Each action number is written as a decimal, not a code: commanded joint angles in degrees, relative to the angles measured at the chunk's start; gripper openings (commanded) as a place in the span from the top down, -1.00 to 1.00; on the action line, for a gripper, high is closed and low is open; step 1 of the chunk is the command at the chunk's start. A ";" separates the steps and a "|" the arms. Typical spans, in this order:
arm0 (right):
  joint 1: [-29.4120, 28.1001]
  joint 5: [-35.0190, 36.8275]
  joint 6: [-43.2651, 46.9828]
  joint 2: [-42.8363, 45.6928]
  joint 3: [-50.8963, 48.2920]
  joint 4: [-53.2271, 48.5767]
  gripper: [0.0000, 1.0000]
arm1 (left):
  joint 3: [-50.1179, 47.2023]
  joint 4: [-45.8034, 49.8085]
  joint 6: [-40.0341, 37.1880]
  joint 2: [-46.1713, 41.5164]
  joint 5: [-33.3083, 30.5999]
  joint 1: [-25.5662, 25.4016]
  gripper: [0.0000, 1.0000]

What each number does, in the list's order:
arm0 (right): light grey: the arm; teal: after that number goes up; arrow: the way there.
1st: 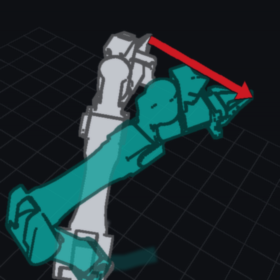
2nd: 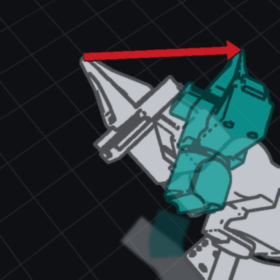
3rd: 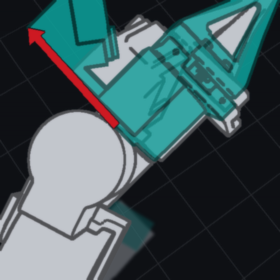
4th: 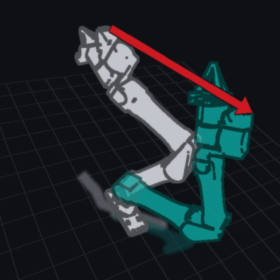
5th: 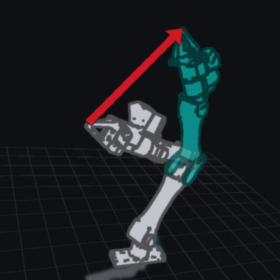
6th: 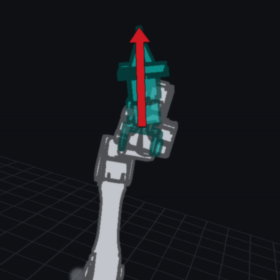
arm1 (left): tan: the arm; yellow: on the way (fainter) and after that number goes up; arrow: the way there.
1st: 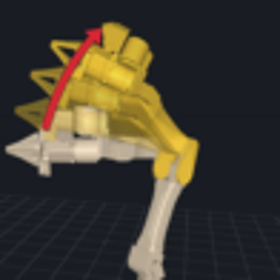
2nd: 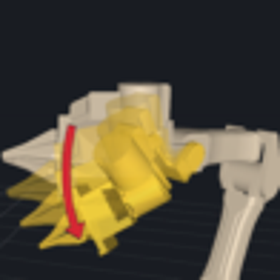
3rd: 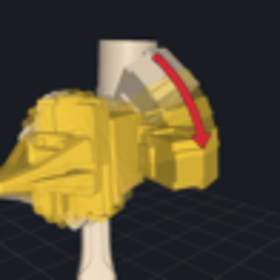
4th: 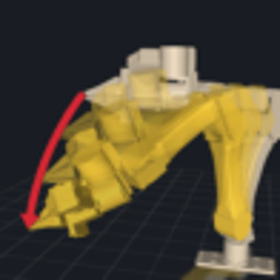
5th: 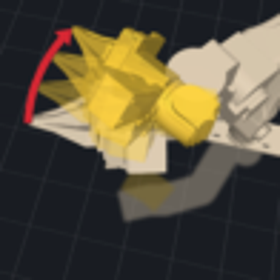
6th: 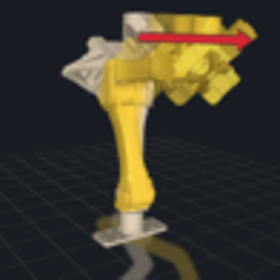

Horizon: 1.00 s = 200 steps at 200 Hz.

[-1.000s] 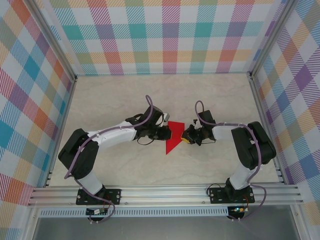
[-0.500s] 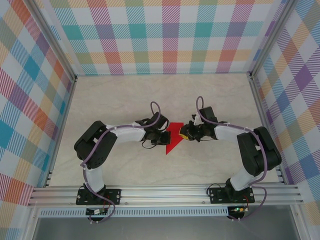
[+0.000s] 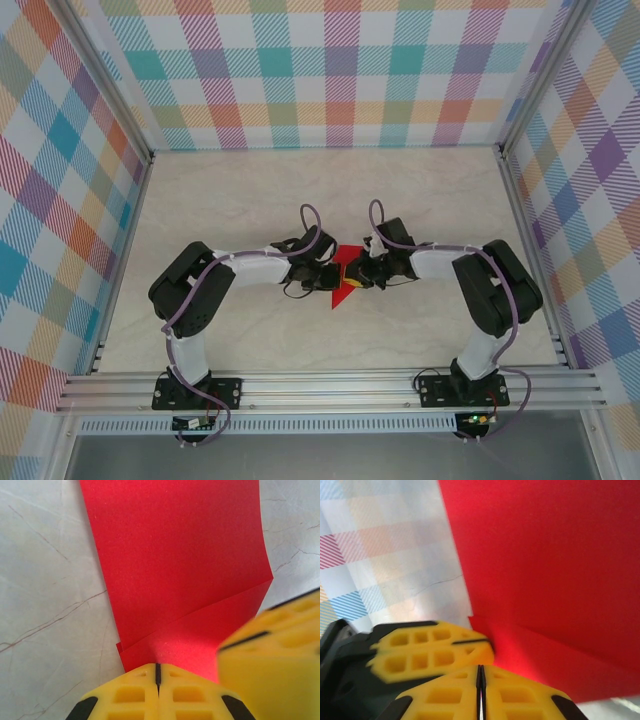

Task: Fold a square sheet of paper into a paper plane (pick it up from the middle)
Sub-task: Third fold the triangle at the center of the table.

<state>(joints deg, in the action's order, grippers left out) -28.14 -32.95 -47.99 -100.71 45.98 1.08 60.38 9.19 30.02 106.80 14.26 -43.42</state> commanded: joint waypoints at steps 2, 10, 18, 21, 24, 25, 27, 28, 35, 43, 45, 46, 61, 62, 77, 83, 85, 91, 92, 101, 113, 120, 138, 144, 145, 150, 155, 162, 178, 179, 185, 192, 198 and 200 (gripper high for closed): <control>-0.69 1.13 -0.79 -2.73 0.62 0.50 0.78 | -2.07 1.26 -0.66 0.33 -1.12 -0.37 0.99; -0.69 1.67 -0.79 -3.34 0.62 0.42 0.79 | -2.28 0.39 -0.50 -0.43 0.00 -0.41 0.98; -0.68 2.07 -0.79 -3.87 0.58 0.46 0.79 | -2.22 0.01 -0.52 -1.17 0.83 -0.37 0.96; -0.67 2.27 -0.79 -4.08 0.45 0.41 0.80 | -2.10 0.03 -0.49 -1.49 1.12 -0.39 0.96; -0.68 2.49 -0.77 -4.11 0.41 0.30 0.80 | -1.98 0.22 -0.51 -1.76 1.34 -0.38 0.95; -0.68 2.60 -0.78 -4.13 0.42 0.27 0.80 | -1.91 0.26 -0.50 -1.86 1.45 -0.36 0.95; -0.69 2.80 -0.79 -4.16 0.36 0.20 0.80 | -1.86 0.34 -0.51 -2.10 1.64 -0.40 0.94; -0.69 2.89 -0.75 -4.16 0.40 0.13 0.80 | -1.85 0.41 -0.59 -2.20 1.73 -0.42 0.94; -0.69 3.54 -0.66 -4.16 0.43 -0.37 0.80 | -1.57 0.64 -0.73 -3.10 2.31 -0.41 0.93; -0.69 3.85 -0.53 -4.14 0.47 -0.58 0.80 | -1.49 0.90 -0.70 -4.33 2.92 -0.41 0.91; -0.69 3.86 -0.53 -4.06 0.44 -0.63 0.80 | -1.49 0.98 -0.74 -4.68 3.06 -0.43 0.91; -0.69 3.94 -0.53 -4.01 0.44 -0.63 0.80 | -1.49 0.99 -0.66 -4.85 3.10 -0.39 0.91; -0.69 4.42 -0.44 -3.69 0.58 -1.11 0.80 | -1.64 0.70 0.33 -7.08 4.34 -0.38 0.89; -0.64 4.49 -0.44 -3.66 0.59 -1.18 0.80 | -1.70 0.63 0.41 -7.19 4.49 -0.37 0.89; -0.69 5.20 -0.22 -3.19 0.55 -1.73 0.80 | -2.09 -0.08 1.56 -8.60 6.34 -0.53 0.89; -0.69 5.18 -0.25 -3.12 0.54 -1.75 0.80 | -2.32 -0.41 2.25 -8.85 6.98 -0.46 0.89; -0.64 5.18 -0.26 -3.16 0.54 -1.78 0.80 | -2.38 -0.58 2.46 -8.91 7.26 -0.44 0.89; -0.69 5.13 -0.34 -3.02 0.58 -1.77 0.80 | -2.77 -1.30 2.98 -9.03 8.09 -0.60 0.89; -0.69 5.11 -0.35 -3.01 0.55 -1.69 0.80 | -2.79 -1.42 3.13 -9.01 8.25 -0.65 0.89; -0.69 5.09 -0.42 -3.05 0.58 -1.62 0.80 | -3.50 -2.65 3.89 -8.73 9.37 -0.80 0.89; -0.69 5.02 -0.35 -3.18 0.59 -1.59 0.80 | -3.93 -2.85 4.20 -8.01 9.80 -0.98 0.90; -0.69 5.00 -0.46 -3.18 0.61 -1.68 0.80 | -4.33 -3.27 4.64 -7.51 10.10 -1.09 0.90; -0.71 4.82 -0.57 -3.40 0.67 -1.35 0.80 | -5.75 -5.71 5.81 -6.22 11.90 -1.44 0.91; -0.69 4.82 -0.53 -3.39 0.74 -1.44 0.80 | -6.05 -5.92 5.98 -5.99 11.81 -1.63 0.92; -0.69 4.82 -0.53 -3.37 0.72 -1.44 0.80 | -6.10 -5.93 5.95 -5.90 11.78 -1.60 0.92; -0.69 4.82 -0.51 -3.41 0.70 -1.44 0.80 | -6.37 -5.96 6.08 -5.70 11.54 -1.70 0.92; -0.70 4.89 -0.53 -3.41 0.69 -1.55 0.80 | -6.59 -6.13 6.05 -5.49 11.54 -1.69 0.92; -0.69 5.00 -0.53 -3.37 0.64 -1.62 0.80 | -6.82 -6.27 5.87 -5.05 11.86 -1.74 0.92; -0.69 5.09 -0.47 -3.50 0.71 -1.81 0.79 | -7.18 -6.22 5.18 -4.03 12.35 -1.83 0.93; -0.69 5.09 -0.46 -3.51 0.70 -1.84 0.79 | -7.24 -6.21 5.12 -3.91 12.36 -1.79 0.93; -0.69 4.93 -0.44 -3.66 0.72 -1.86 0.79 | -7.26 -5.90 4.77 -3.57 12.50 -1.76 0.94; -0.69 4.75 -0.36 -3.81 0.84 -1.80 0.79 | -7.34 -5.52 4.37 -3.09 12.29 -1.84 0.93; -0.69 4.73 -0.35 -3.81 0.95 -1.81 0.79 | -7.38 -5.33 4.04 -2.57 12.57 -1.80 0.93; -0.69 4.73 -0.40 -3.87 0.93 -1.83 0.79 | -7.38 -5.33 3.96 -2.39 12.62 -1.77 0.94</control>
<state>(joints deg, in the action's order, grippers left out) -28.56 -31.55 -48.66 -103.02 46.33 1.23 53.76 4.27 34.98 102.54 25.10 -44.51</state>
